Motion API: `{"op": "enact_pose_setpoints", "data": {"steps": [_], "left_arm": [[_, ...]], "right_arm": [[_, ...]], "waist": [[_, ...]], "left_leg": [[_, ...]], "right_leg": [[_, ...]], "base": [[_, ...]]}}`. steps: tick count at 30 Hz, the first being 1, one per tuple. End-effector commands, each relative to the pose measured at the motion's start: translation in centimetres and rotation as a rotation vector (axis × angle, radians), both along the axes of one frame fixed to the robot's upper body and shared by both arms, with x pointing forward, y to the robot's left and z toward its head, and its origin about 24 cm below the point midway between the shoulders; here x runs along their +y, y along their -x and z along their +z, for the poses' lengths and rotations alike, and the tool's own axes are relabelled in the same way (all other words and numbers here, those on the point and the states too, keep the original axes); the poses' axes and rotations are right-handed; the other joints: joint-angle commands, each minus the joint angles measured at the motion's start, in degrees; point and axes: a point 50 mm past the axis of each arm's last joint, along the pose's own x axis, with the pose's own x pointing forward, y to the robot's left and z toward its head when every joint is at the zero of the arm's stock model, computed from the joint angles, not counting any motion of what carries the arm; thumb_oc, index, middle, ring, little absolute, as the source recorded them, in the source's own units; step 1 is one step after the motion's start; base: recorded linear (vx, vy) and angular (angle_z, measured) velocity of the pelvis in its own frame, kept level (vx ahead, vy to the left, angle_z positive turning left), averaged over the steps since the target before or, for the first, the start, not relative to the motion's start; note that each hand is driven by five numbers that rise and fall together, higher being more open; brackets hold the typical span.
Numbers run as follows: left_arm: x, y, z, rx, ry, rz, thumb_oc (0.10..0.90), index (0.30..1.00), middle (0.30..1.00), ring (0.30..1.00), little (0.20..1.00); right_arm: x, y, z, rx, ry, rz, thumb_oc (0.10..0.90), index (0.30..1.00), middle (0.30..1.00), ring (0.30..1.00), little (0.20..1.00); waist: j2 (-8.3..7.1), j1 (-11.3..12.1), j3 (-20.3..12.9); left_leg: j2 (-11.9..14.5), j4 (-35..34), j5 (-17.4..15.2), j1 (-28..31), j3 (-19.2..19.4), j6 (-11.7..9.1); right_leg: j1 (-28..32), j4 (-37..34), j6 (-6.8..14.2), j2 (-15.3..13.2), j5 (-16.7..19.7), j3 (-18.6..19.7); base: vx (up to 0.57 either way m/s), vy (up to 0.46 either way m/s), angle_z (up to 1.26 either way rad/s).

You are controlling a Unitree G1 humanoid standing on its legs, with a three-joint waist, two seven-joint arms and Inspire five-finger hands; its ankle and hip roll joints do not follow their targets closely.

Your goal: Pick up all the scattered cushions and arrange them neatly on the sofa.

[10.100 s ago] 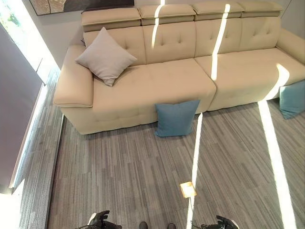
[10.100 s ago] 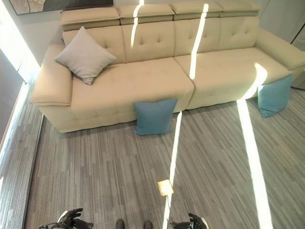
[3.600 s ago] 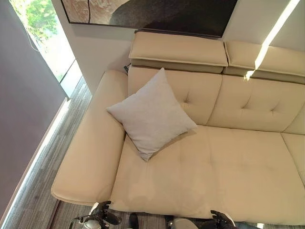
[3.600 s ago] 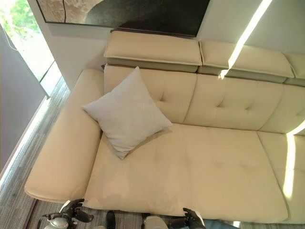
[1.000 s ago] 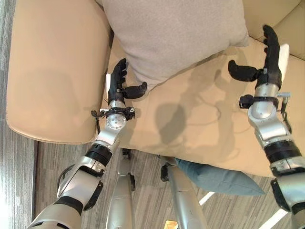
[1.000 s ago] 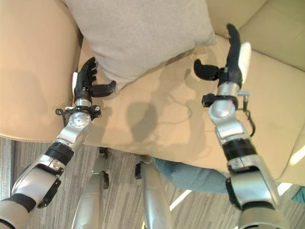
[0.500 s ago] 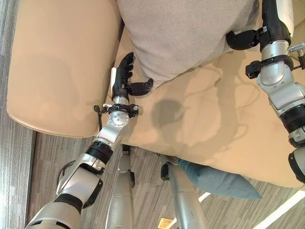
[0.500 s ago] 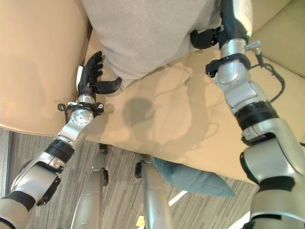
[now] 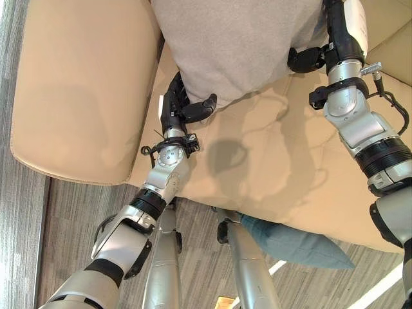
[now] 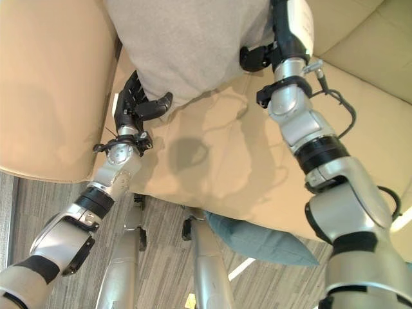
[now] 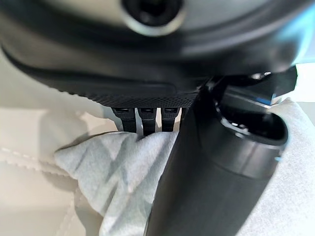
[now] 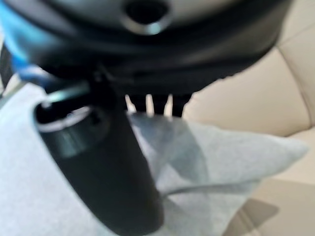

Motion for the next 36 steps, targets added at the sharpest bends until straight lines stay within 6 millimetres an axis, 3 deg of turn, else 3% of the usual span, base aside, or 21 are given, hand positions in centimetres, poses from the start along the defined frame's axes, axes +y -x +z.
{"op": "enact_pose_setpoints", "data": {"steps": [1,2,6,10,16,17,19,21,22,23,24,26,32,36], "left_arm": [[-4.8,0.4,6.5,-0.230,0.033,-0.178,0.800,0.900,0.900,0.900,0.900],[-4.7,0.5,7.3,-0.262,0.033,-0.183,0.400,0.300,0.300,0.300,0.300],[-4.5,0.9,7.6,-0.288,0.062,-0.189,0.400,0.300,0.300,0.300,0.300],[-4.0,1.2,5.9,-0.255,0.114,-0.195,0.400,0.300,0.300,0.300,0.300],[-3.0,2.7,2.6,-0.220,0.154,-0.204,0.400,0.300,0.300,0.300,0.300],[-3.0,2.7,2.5,-0.218,0.153,-0.204,0.400,0.300,0.300,0.300,0.300],[-2.7,3.8,0.0,-0.173,0.143,-0.220,0.400,0.300,0.300,0.300,0.300],[-2.5,4.7,-1.7,-0.136,0.134,-0.234,0.400,0.300,0.300,0.300,0.300],[-2.5,4.7,-1.8,-0.135,0.133,-0.234,0.400,0.300,0.300,0.300,0.300],[-2.0,5.5,-3.4,-0.102,0.127,-0.236,0.400,0.300,0.300,0.300,0.300],[-2.0,5.6,-3.5,-0.099,0.126,-0.236,0.400,0.300,0.300,0.300,0.300],[-0.9,7.2,-6.2,-0.039,0.103,-0.238,0.400,0.300,0.300,0.300,0.300],[2.0,10.2,-9.9,0.040,0.017,-0.226,0.400,0.300,0.300,0.300,0.300],[2.9,11.3,-10.8,0.065,-0.016,-0.217,0.400,0.300,0.300,0.300,0.300]], "right_arm": [[7.7,1.4,1.2,-0.094,-0.008,0.354,0.554,0.531,0.531,0.531,0.531],[7.7,1.6,0.9,-0.095,-0.027,0.374,0.400,0.300,0.300,0.300,0.300],[7.2,1.7,0.0,-0.089,-0.071,0.384,0.400,0.300,0.300,0.300,0.300],[6.3,1.8,-2.1,-0.057,-0.115,0.371,0.400,0.300,0.300,0.300,0.300],[3.5,3.2,-8.2,0.016,-0.280,0.327,0.400,0.300,0.300,0.300,0.300],[3.4,3.2,-8.3,0.018,-0.281,0.326,0.400,0.300,0.300,0.300,0.300],[2.2,4.6,-11.7,0.072,-0.346,0.308,0.400,0.300,0.300,0.300,0.300],[1.6,5.8,-14.0,0.115,-0.376,0.294,0.400,0.300,0.300,0.300,0.300],[1.5,5.9,-14.1,0.115,-0.377,0.293,0.400,0.300,0.300,0.300,0.300],[1.1,7.0,-16.0,0.155,-0.400,0.282,0.400,0.300,0.300,0.300,0.300],[1.1,7.1,-16.1,0.158,-0.401,0.281,0.400,0.300,0.300,0.300,0.300],[0.3,9.1,-18.8,0.216,-0.434,0.260,0.400,0.300,0.300,0.300,0.300],[-1.1,12.1,-21.7,0.294,-0.456,0.227,0.400,0.300,0.300,0.300,0.300],[-1.3,13.0,-22.3,0.313,-0.469,0.229,0.400,0.300,0.300,0.300,0.300]], "waist": [[-2.20,-0.58,-2.26],[-1.86,-0.85,-2.27],[-1.19,-1.07,-2.45],[-0.48,-1.35,-3.22],[0.65,-1.75,-5.94],[0.61,-1.67,-5.97],[0.95,-1.81,-7.33],[1.14,-1.98,-8.26],[1.06,-1.99,-8.40],[1.26,-2.38,-9.38],[1.22,-2.31,-9.40],[1.28,-2.74,-10.79],[0.63,-3.68,-12.37],[0.01,-3.99,-12.30]], "left_leg": [[-3.40,2.13,-7.24,4.22,2.15,1.19],[-3.37,2.29,-7.45,4.36,2.28,1.27],[-3.32,2.87,-7.87,4.74,2.73,1.42],[-3.18,2.67,-8.34,7.20,3.11,1.42],[-3.20,0.04,-8.83,13.68,3.37,1.46],[-3.19,-0.04,-8.81,13.81,3.38,1.46],[-2.88,-1.61,-9.09,17.48,3.60,1.43],[-2.64,-2.78,-9.17,20.08,3.90,1.35],[-2.73,-2.89,-8.87,19.92,3.89,1.37],[-2.56,-3.37,-8.99,21.72,4.39,1.26],[-2.55,-3.47,-8.98,21.94,4.39,1.25],[-2.27,-3.71,-9.42,25.00,4.93,1.19],[-1.24,1.48,-12.04,28.04,6.24,0.89],[-1.32,8.15,-13.55,26.92,6.28,0.98]], "right_leg": [[7.65,-10.06,5.51,0.01,1.09,2.84],[7.67,-9.88,5.50,0.04,1.06,3.06],[8.01,-9.51,5.44,0.12,0.71,3.23],[10.07,-9.42,5.16,0.34,0.16,3.50],[16.35,-11.15,5.16,0.52,-0.43,3.62],[16.46,-11.20,5.16,0.53,-0.43,3.63],[20.16,-12.14,5.16,0.46,-0.87,3.37],[22.70,-13.02,5.28,0.35,-0.91,3.30],[22.58,-13.19,5.30,0.27,-0.67,3.28],[24.54,-14.08,5.36,0.24,-0.81,3.10],[24.77,-14.20,5.36,0.26,-0.78,3.09],[28.08,-15.36,5.36,0.57,-1.09,3.05],[34.09,-17.10,4.89,1.07,-2.17,4.50],[36.20,-16.97,4.33,0.61,-2.97,4.94]], "base": [[-0.02,0.016,-0.07],[-0.02,0.018,-0.05],[-0.01,0.011,-0.06],[0.02,0.000,-0.08],[0.07,0.006,-0.03],[0.11,-0.008,0.01],[0.13,-0.011,-0.01],[0.08,-0.001,0.02],[0.09,-0.006,0.00],[0.06,-0.006,0.02],[0.13,-0.033,0.00],[0.11,-0.038,-0.02],[0.05,-0.042,0.01],[0.00,-0.005,0.02]]}}
